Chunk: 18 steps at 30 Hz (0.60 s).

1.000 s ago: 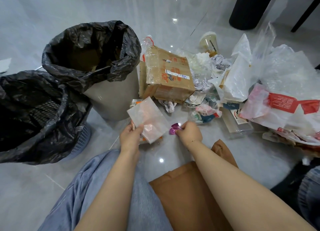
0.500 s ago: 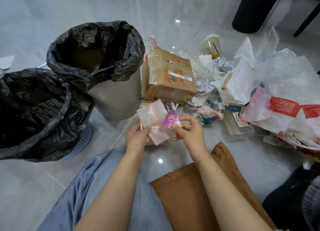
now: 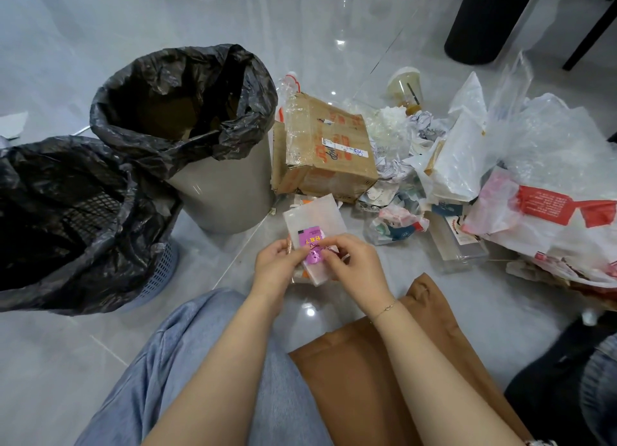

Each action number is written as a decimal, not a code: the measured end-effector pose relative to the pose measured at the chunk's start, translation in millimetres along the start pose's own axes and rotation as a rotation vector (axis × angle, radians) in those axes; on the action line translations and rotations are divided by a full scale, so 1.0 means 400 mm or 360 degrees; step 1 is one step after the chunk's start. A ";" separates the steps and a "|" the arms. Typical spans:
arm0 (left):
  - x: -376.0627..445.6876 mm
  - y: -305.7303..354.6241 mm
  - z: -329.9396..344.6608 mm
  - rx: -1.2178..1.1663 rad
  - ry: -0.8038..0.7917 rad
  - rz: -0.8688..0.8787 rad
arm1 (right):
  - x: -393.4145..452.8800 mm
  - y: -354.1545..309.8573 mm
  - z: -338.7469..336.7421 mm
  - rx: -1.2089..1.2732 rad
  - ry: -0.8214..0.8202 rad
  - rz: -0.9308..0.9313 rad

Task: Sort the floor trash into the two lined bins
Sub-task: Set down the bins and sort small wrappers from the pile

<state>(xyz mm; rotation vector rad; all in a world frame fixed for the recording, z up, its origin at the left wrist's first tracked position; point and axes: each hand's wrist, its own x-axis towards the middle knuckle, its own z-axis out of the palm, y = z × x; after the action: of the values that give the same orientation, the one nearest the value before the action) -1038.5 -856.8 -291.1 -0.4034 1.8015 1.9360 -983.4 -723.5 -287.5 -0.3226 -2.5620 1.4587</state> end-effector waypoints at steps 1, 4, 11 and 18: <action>-0.002 0.006 0.001 0.0021 0.0019 0.0035 | 0.000 -0.007 -0.006 0.0029 0.0043 0.0001; -0.023 0.033 0.007 0.0103 0.0055 0.0190 | 0.000 -0.033 -0.036 0.0316 0.0356 0.0115; -0.149 0.216 0.055 0.0129 0.0181 0.0884 | 0.027 -0.119 -0.121 0.0948 0.0500 0.0234; -0.152 0.465 0.057 -0.0131 0.0413 0.1158 | 0.003 -0.158 -0.108 0.0930 0.0372 0.0356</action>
<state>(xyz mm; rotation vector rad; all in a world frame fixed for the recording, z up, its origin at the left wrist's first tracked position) -1080.8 -848.6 -98.7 -0.0058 2.2538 2.5337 -979.7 -719.0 -211.2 -0.6515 -1.8595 2.0206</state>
